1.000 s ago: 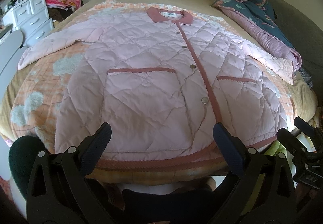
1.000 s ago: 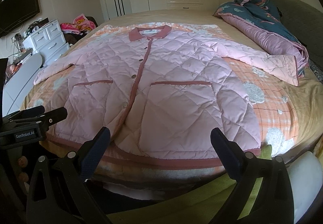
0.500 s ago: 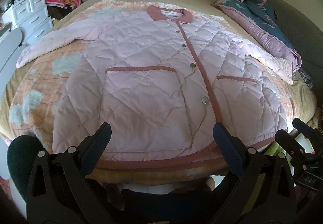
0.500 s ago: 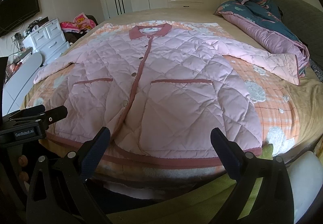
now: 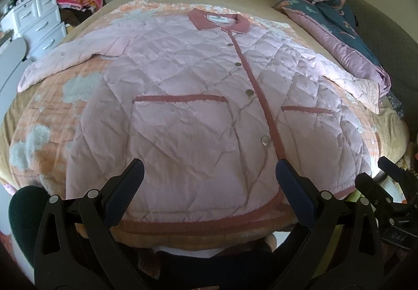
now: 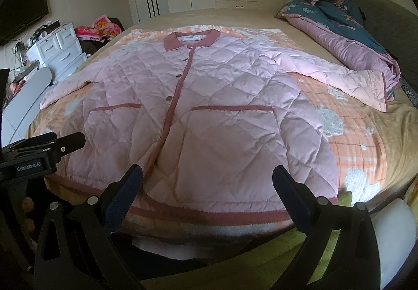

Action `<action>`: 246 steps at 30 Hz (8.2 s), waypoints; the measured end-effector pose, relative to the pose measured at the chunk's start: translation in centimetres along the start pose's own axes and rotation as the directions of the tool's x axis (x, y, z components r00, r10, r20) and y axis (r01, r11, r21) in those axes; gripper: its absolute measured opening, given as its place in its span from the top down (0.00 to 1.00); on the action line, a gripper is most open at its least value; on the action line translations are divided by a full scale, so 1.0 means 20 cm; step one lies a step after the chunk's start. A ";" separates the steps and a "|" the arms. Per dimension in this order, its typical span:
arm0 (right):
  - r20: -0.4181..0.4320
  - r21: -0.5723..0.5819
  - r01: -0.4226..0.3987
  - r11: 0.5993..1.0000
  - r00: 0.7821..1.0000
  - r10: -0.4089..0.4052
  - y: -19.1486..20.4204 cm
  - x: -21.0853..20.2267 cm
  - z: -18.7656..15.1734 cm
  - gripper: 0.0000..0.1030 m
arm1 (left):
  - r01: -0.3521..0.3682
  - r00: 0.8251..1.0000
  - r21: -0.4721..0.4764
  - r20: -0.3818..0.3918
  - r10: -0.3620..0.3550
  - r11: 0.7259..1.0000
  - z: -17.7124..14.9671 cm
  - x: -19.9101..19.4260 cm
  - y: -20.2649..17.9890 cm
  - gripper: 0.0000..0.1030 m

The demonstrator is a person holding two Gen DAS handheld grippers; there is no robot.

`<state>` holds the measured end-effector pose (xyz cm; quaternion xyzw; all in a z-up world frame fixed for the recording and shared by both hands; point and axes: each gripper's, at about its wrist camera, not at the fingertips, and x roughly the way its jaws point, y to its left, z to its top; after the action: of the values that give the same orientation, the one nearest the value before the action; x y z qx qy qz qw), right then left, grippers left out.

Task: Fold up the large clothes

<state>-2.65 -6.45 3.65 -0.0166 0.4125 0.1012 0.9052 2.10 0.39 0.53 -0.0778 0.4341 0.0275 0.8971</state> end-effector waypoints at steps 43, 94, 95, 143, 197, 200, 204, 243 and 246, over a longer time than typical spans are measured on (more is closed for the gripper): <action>0.059 0.050 -0.013 0.999 0.998 0.010 -0.12 0.30 0.82 0.04 | 0.001 1.000 -0.074 0.026 0.001 0.997 0.72 0.19 0.07 0.08; -0.056 0.566 0.267 0.780 0.956 -0.287 -1.59 0.70 0.85 0.04 | 0.050 0.996 0.027 -0.076 -0.047 0.998 1.14 0.83 -0.60 0.08; -0.056 0.570 0.270 0.776 0.955 -0.291 -1.61 0.70 0.85 0.04 | 0.048 0.996 0.028 -0.079 -0.046 0.998 1.14 0.84 -0.61 0.08; 0.314 0.613 0.020 0.789 0.911 -0.267 -1.90 0.45 1.21 0.84 | -0.017 1.000 0.027 -0.004 0.017 0.999 1.30 0.75 -0.36 0.08; 0.346 0.094 -0.093 0.991 0.936 0.056 -0.37 0.62 1.74 0.85 | 0.134 0.991 -0.209 0.056 -0.125 0.969 1.32 0.58 0.50 0.08; 0.342 0.085 -0.096 0.992 0.938 0.061 -0.34 0.64 1.73 0.85 | 0.139 0.990 -0.219 0.057 -0.130 0.966 1.31 0.59 0.53 0.08; 0.332 0.070 -0.097 0.993 0.941 0.069 -0.29 0.68 1.71 0.85 | 0.139 0.990 -0.233 0.047 -0.132 0.962 1.29 0.61 0.56 0.08; 0.135 -0.083 -0.197 0.977 0.969 0.207 0.23 1.20 1.32 0.79 | 0.242 0.969 -0.419 0.067 -0.236 0.875 1.20 0.69 0.78 0.08; 0.106 -0.102 -0.216 0.971 0.968 0.227 0.27 1.22 1.26 0.75 | 0.242 0.969 -0.422 0.063 -0.238 0.874 1.20 0.69 0.78 0.08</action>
<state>30.73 5.89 2.25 -0.0051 0.3532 0.2211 0.9090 27.51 19.37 2.57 -0.3249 0.4002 0.0108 0.8568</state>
